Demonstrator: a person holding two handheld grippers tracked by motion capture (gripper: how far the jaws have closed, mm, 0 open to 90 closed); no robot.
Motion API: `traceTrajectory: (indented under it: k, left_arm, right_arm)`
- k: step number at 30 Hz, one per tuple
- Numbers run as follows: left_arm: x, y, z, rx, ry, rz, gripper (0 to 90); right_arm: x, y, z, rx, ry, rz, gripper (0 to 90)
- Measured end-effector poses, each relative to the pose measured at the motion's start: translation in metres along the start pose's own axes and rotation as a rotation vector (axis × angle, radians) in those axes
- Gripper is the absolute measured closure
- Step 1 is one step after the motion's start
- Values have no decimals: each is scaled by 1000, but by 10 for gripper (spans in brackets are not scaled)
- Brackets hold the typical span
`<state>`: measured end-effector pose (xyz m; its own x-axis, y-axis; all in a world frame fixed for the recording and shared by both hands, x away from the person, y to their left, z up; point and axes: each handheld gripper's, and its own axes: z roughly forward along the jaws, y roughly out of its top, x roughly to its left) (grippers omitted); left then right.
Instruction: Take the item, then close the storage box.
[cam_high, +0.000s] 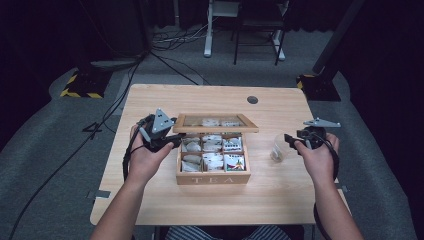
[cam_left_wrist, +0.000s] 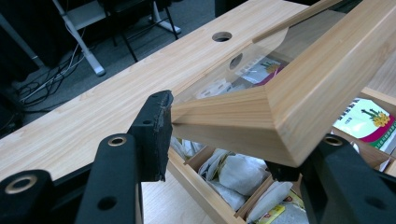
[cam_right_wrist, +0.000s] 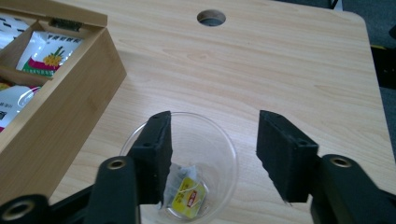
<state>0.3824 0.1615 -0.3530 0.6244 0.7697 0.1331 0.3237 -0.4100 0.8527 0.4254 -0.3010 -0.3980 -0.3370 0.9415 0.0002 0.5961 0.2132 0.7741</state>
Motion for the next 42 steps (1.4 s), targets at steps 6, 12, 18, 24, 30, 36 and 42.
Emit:
traceTrajectory:
  k: [6,12,18,24,30,36,42]
  left_arm:
    - [0,0,0,2,0,0,491]
    - [0,0,0,5,1,-1,491]
    - [-1,0,0,15,-2,-6,490]
    - [-1,0,0,38,-10,-30,480]
    - [-2,0,0,53,-8,-39,477]
    - [-5,-2,-2,79,-8,-48,479]
    - [-8,-5,-4,106,-11,-73,485]
  right_arm:
    - [-19,-4,-5,-43,23,4,380]
    - [-33,-14,-7,-28,8,19,371]
    - [-43,-26,-7,-15,-4,46,378]
    - [-48,-39,-7,4,-4,77,379]
    - [-53,-49,-6,9,-8,98,380]
    - [-55,-59,-4,21,-4,117,380]
    - [-55,-65,1,27,9,123,381]
